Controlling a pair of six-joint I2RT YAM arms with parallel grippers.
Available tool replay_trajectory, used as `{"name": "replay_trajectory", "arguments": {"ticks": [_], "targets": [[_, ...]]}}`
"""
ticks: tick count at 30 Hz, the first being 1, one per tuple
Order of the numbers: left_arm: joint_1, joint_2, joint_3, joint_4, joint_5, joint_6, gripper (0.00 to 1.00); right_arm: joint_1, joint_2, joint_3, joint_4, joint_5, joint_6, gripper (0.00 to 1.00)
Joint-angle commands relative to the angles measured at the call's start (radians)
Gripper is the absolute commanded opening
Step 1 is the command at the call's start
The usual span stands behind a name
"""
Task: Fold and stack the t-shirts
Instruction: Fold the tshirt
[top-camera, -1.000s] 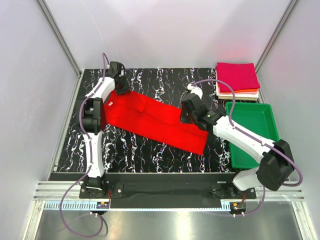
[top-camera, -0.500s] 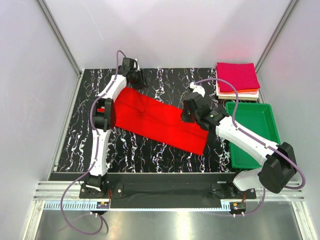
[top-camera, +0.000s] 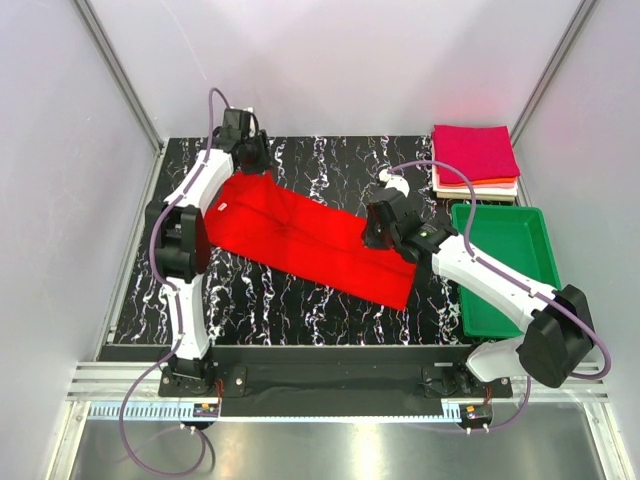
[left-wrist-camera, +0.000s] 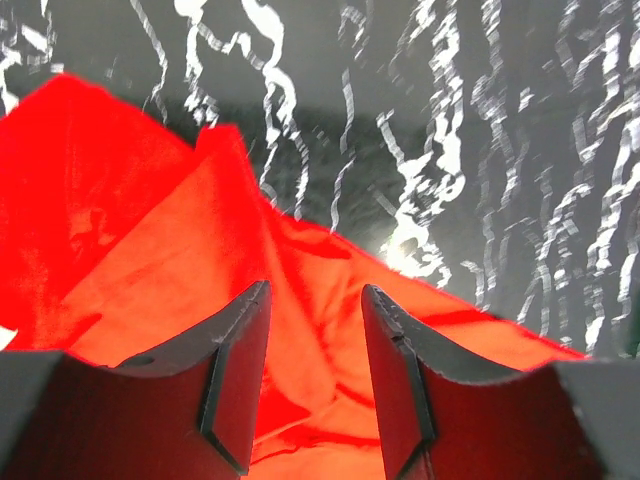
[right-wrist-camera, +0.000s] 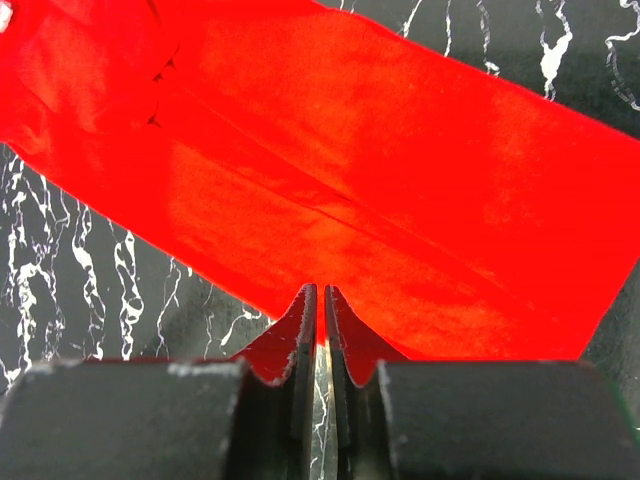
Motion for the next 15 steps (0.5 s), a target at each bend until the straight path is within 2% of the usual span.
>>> {"name": "replay_trajectory", "arguments": {"ticks": [1,3,8,15], "targets": [[0.024,-0.001,-0.063,0.0,0.023,0.052,0.47,-0.008,-0.008,-0.004,0.029,-0.026,0.009,0.13],[0.025,0.011,-0.069,-0.012,0.058,0.089,0.48,-0.008,0.001,-0.003,0.037,-0.038,0.009,0.13],[0.031,0.028,-0.096,-0.021,-0.012,0.081,0.5,-0.009,0.056,0.04,0.055,-0.037,-0.018,0.13],[0.032,0.073,-0.054,-0.024,0.095,0.115,0.52,-0.011,0.096,0.077,0.067,-0.078,-0.024,0.13]]}}
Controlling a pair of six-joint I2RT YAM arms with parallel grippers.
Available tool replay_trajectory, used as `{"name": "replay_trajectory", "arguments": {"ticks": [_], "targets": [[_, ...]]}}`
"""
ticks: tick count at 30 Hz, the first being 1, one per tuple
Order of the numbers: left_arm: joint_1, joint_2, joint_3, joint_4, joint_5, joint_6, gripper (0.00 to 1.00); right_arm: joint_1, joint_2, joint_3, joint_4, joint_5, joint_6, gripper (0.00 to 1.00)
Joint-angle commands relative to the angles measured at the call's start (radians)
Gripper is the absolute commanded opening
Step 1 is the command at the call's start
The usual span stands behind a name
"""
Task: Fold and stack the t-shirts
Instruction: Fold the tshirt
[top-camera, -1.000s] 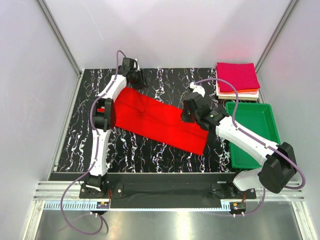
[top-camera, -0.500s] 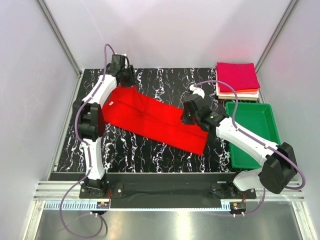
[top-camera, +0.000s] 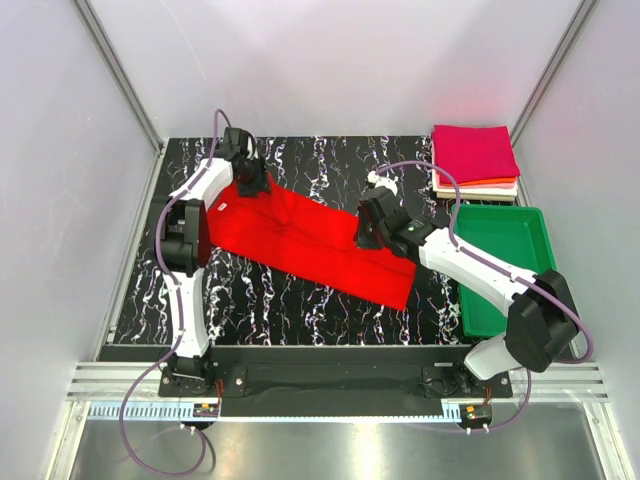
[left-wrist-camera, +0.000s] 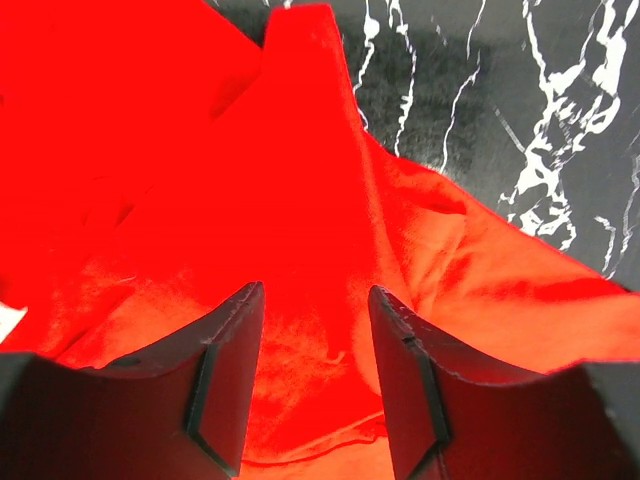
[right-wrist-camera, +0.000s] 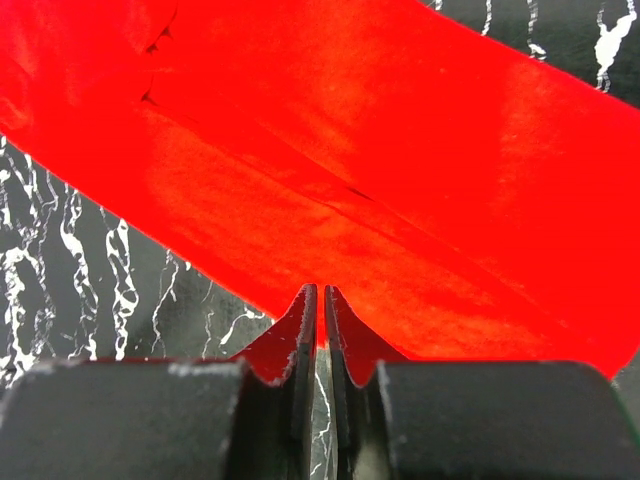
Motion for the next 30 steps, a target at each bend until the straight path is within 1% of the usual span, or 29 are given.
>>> {"name": "replay_trajectory", "arguments": {"ticks": [1,4,7,9,12,19,30], "targets": [[-0.006,0.012,0.047,0.014,0.053,0.036,0.52,-0.008,0.0,0.047,0.044,-0.026,-0.01,0.13],[-0.015,0.027,0.063,0.012,0.053,0.037,0.53,-0.007,0.0,0.038,0.055,-0.029,-0.005,0.13],[-0.02,0.011,0.039,0.044,0.053,0.011,0.49,-0.008,0.005,0.033,0.064,-0.04,-0.002,0.13],[-0.025,-0.034,-0.001,0.109,0.065,-0.009,0.46,-0.008,0.005,0.03,0.066,-0.048,-0.007,0.13],[-0.035,-0.055,0.007,0.138,0.079,-0.037,0.44,-0.01,0.0,0.023,0.067,-0.048,-0.011,0.13],[-0.042,0.03,0.066,0.143,0.15,-0.071,0.4,-0.01,-0.013,0.029,0.069,-0.054,-0.027,0.13],[-0.043,0.116,0.114,0.138,0.13,-0.043,0.39,-0.011,-0.021,0.029,0.074,-0.046,-0.03,0.13]]}}
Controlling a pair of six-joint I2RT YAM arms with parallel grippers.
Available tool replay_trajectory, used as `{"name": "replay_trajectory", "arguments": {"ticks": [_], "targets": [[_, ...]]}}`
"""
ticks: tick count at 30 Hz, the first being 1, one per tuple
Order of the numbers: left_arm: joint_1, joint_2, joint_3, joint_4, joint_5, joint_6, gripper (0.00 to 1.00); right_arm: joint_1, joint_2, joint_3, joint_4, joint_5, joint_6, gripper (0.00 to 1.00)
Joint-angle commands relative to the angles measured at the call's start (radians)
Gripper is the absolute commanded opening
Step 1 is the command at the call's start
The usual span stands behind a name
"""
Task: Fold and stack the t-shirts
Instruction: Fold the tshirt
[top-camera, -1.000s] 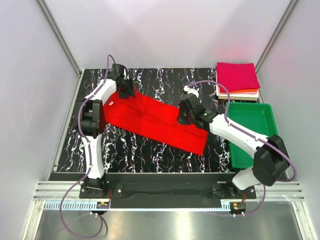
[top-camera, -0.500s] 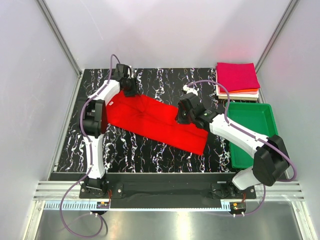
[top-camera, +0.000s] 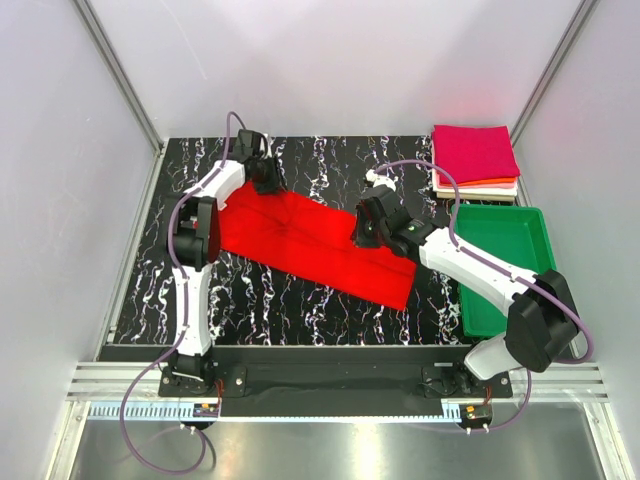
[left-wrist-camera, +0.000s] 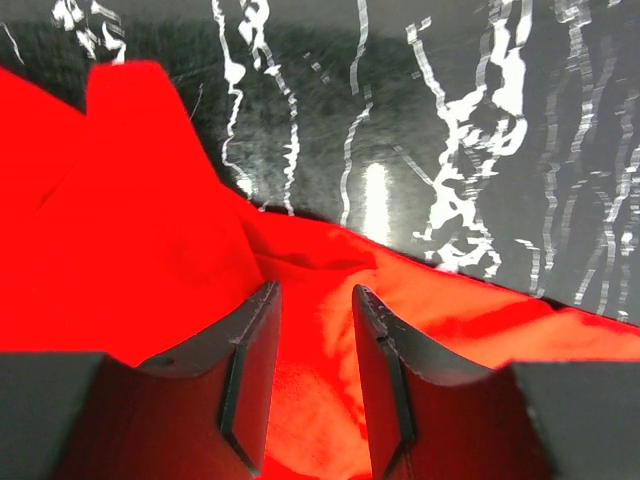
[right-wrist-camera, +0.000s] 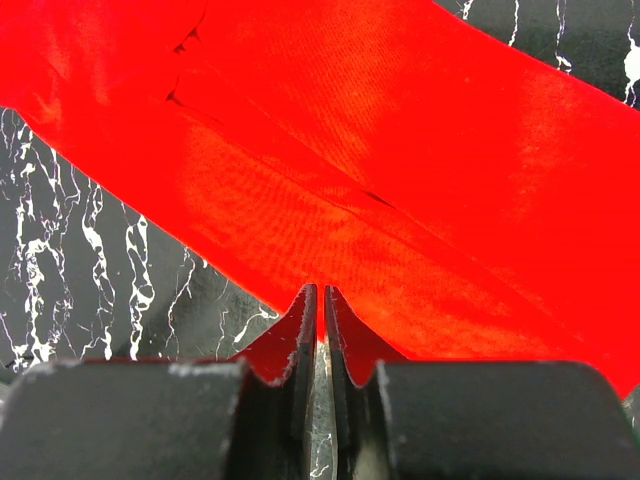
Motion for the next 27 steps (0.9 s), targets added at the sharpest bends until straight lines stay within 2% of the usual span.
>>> {"name": "replay_trajectory", "arguments": {"ticks": [1,23,27], "targets": [[-0.003,0.015,0.052,0.026,0.009,0.02,0.39,-0.009,-0.024,0.028,0.046,-0.004,-0.013,0.13],[-0.006,-0.204,-0.161,-0.053,-0.266,0.045,0.4,-0.011,-0.022,0.018,0.066,-0.01,-0.01,0.13],[-0.006,-0.215,-0.155,-0.05,-0.258,0.05,0.45,-0.011,-0.036,0.005,0.069,-0.004,-0.007,0.13]]}}
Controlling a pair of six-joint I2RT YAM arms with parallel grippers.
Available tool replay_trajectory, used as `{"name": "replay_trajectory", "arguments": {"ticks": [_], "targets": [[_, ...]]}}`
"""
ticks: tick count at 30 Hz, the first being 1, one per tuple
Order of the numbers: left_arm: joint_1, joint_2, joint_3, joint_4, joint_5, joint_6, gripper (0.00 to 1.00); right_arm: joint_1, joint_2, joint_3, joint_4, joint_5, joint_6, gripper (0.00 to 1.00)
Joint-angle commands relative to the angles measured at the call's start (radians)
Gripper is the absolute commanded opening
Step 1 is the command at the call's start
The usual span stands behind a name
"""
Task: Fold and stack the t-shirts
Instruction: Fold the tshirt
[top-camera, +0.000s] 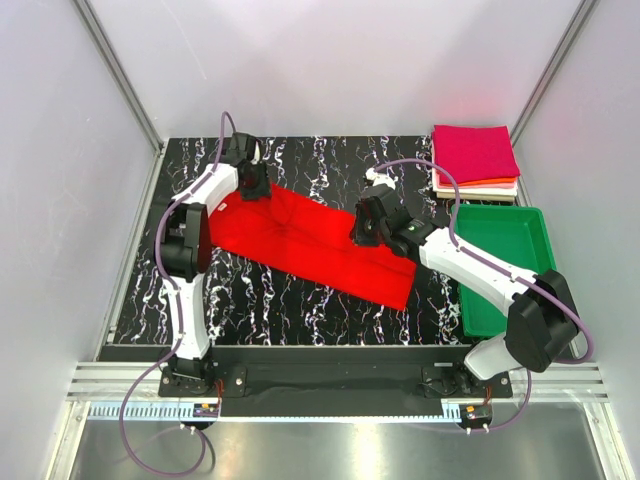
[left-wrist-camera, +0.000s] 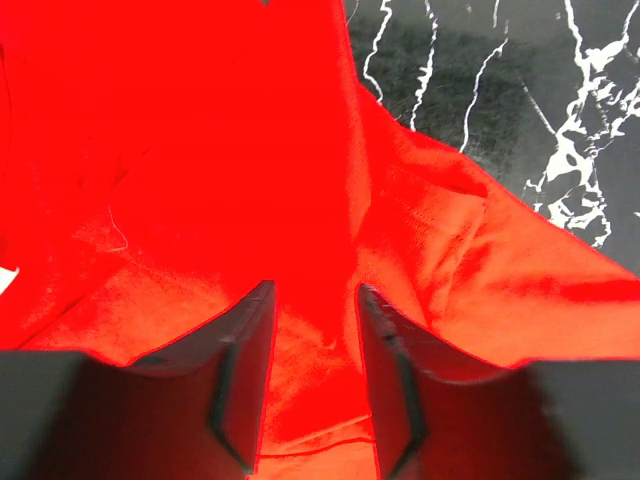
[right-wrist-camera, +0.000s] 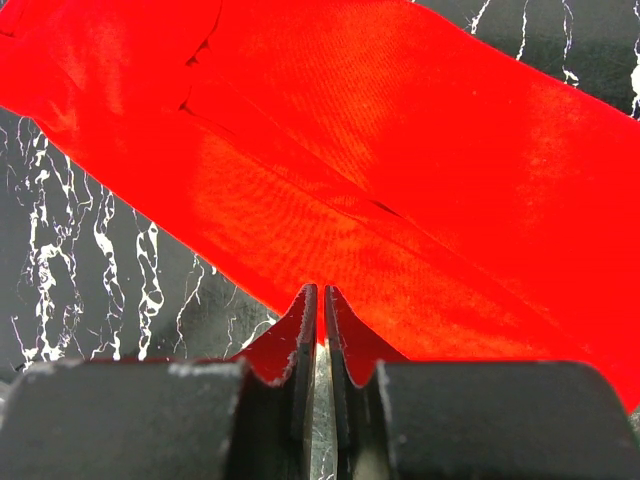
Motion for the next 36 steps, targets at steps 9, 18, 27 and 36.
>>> {"name": "replay_trajectory", "arguments": {"ticks": [9,18,27,36], "targets": [[0.001,0.092,0.204,0.013,-0.038,-0.01,0.45,-0.009,-0.036,-0.005,0.05,-0.014,-0.003,0.13],[0.002,0.196,0.306,0.003,-0.035,-0.031,0.42,-0.012,-0.035,0.01,0.05,0.004,-0.028,0.13],[0.004,0.176,0.287,-0.003,-0.043,-0.028,0.11,-0.018,-0.01,0.012,0.055,0.003,-0.037,0.13],[0.004,0.052,0.185,-0.018,-0.121,-0.024,0.09,-0.02,0.016,0.018,0.068,-0.022,-0.034,0.13]]}}
